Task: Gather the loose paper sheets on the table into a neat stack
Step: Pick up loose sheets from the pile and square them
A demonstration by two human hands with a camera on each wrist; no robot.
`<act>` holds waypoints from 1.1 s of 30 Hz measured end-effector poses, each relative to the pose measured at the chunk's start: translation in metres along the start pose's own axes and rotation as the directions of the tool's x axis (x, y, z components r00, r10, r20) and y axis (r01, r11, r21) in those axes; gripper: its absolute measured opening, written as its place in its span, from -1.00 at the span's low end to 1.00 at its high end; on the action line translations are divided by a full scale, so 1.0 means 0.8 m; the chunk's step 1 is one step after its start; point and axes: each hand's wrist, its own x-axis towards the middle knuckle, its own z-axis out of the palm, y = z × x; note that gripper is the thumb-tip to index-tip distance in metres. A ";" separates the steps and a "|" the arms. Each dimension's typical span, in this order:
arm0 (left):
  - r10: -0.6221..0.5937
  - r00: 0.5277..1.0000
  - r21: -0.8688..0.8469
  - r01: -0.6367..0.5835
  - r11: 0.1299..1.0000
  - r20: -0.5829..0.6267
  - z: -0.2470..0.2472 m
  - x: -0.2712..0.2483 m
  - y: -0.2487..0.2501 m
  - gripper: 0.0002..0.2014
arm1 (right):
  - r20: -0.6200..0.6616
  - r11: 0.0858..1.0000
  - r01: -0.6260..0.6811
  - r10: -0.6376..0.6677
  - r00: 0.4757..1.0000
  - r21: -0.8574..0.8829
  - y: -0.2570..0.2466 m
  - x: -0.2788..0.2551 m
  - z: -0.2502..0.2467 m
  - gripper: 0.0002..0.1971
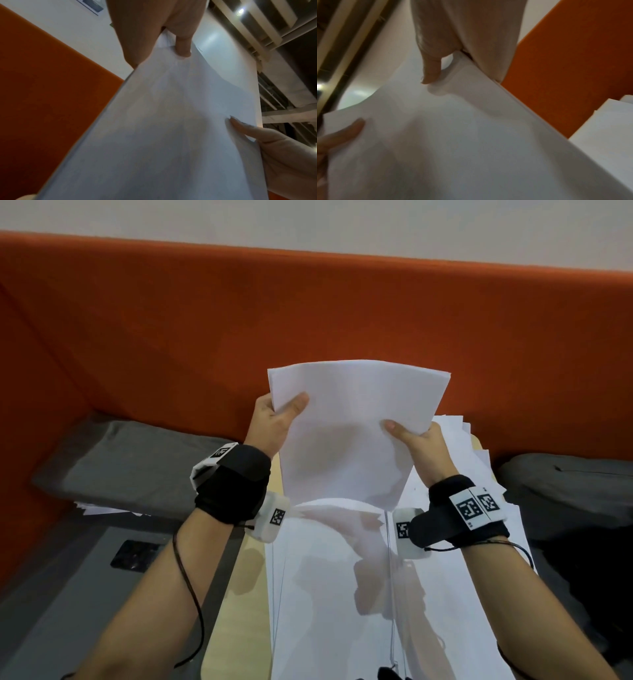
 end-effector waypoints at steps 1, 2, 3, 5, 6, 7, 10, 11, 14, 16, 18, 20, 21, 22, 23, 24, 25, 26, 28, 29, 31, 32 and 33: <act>0.002 1.000 -0.007 -0.002 1.000 -0.005 -0.001 0.000 -0.002 -0.91 | -0.003 1.000 0.005 -0.005 1.000 0.010 0.001 0.000 -0.001 -0.91; -0.003 1.000 -0.011 0.002 1.000 -0.020 -0.001 -0.001 -0.007 -0.89 | -0.005 1.000 0.000 0.000 1.000 0.007 0.007 0.000 -0.003 -0.92; -0.019 0.999 -0.014 0.018 1.000 -0.036 -0.001 -0.003 -0.016 -0.85 | 0.001 1.000 -0.019 0.019 1.000 -0.015 0.017 -0.001 -0.005 -0.93; -0.103 0.993 -0.007 0.102 0.995 -0.059 0.000 -0.013 -0.042 -0.79 | 0.052 0.988 -0.095 0.102 0.993 -0.121 0.051 -0.004 -0.011 -0.85; -0.153 0.986 0.015 0.154 0.988 -0.060 0.001 -0.020 -0.058 -0.78 | 0.088 0.970 -0.150 0.170 0.982 -0.193 0.072 -0.007 -0.014 -0.80; -0.201 0.978 0.053 0.204 0.978 -0.053 0.001 -0.029 -0.075 -0.77 | 0.110 0.943 -0.210 0.245 0.963 -0.259 0.092 -0.011 -0.018 -0.76; -0.349 0.937 0.177 0.342 0.923 0.010 -0.001 -0.059 -0.118 -0.75 | 0.111 0.889 -0.323 0.375 0.920 -0.324 0.131 -0.022 -0.025 -0.70; -0.388 0.922 0.198 0.378 0.904 0.012 -0.002 -0.066 -0.127 -0.74 | 0.113 0.885 -0.329 0.383 0.917 -0.329 0.134 -0.024 -0.026 -0.68; -0.391 0.920 0.204 0.390 0.898 -0.034 -0.006 -0.068 -0.133 -0.70 | 0.122 0.907 -0.297 0.344 0.931 -0.297 0.120 -0.021 -0.025 -0.71; -0.362 0.932 0.176 0.360 0.916 -0.022 -0.004 -0.060 -0.123 -0.70 | 0.093 0.929 -0.259 0.292 0.952 -0.265 0.106 -0.014 -0.023 -0.72; -0.310 0.951 0.138 0.307 0.942 0.001 -0.001 -0.049 -0.113 -0.72 | 0.051 0.948 -0.224 0.242 0.969 -0.227 0.095 -0.005 -0.020 -0.71; -0.272 0.962 0.130 0.268 0.955 0.013 0.001 -0.041 -0.110 -0.72 | 0.004 0.960 -0.210 0.214 0.977 -0.187 0.090 0.003 -0.019 -0.72; -0.259 0.966 0.145 0.254 0.956 0.015 0.000 -0.039 -0.113 -0.71 | -0.023 0.961 -0.214 0.213 0.977 -0.178 0.090 0.006 -0.020 -0.71; -0.258 0.966 0.166 0.254 0.953 0.005 -0.003 -0.037 -0.119 -0.70 | -0.054 0.956 -0.230 0.224 0.973 -0.185 0.091 0.008 -0.023 -0.70; -0.273 0.962 0.175 0.272 0.946 -0.018 -0.007 -0.037 -0.128 -0.70 | -0.083 0.944 -0.256 0.244 0.966 -0.209 0.095 0.009 -0.026 -0.68; -0.321 0.946 0.183 0.324 0.928 -0.050 -0.013 -0.041 -0.140 -0.70 | -0.110 0.923 -0.294 0.275 0.955 -0.249 0.102 0.008 -0.030 -0.65; -0.379 0.922 0.187 0.387 0.903 -0.077 -0.019 -0.046 -0.154 -0.69 | -0.127 0.893 -0.337 0.313 0.941 -0.298 0.112 0.004 -0.035 -0.63; -0.442 0.891 0.214 0.454 0.865 -0.103 -0.025 -0.055 -0.169 -0.69 | -0.130 0.856 -0.382 0.360 0.924 -0.347 0.126 -0.003 -0.040 -0.60; -0.541 0.826 0.301 0.561 0.771 -0.156 -0.037 -0.077 -0.198 -0.71 | -0.110 0.759 -0.469 0.474 0.874 -0.451 0.162 -0.026 -0.051 -0.58; -0.568 0.803 0.349 0.593 0.726 -0.182 -0.041 -0.087 -0.210 -0.70 | -0.097 0.711 -0.493 0.520 0.849 -0.501 0.180 -0.039 -0.055 -0.58; -0.579 0.789 0.413 0.607 0.679 -0.206 -0.044 -0.101 -0.222 -0.67 | -0.093 0.661 -0.507 0.556 0.826 -0.554 0.204 -0.055 -0.061 -0.60; -0.581 0.789 0.436 0.602 0.669 -0.197 -0.044 -0.105 -0.223 -0.66 | -0.100 0.660 -0.512 0.556 0.825 -0.550 0.209 -0.057 -0.061 -0.60; -0.588 0.790 0.446 0.596 0.668 -0.176 -0.042 -0.106 -0.223 -0.65 | -0.107 0.664 -0.517 0.555 0.825 -0.540 0.209 -0.056 -0.062 -0.61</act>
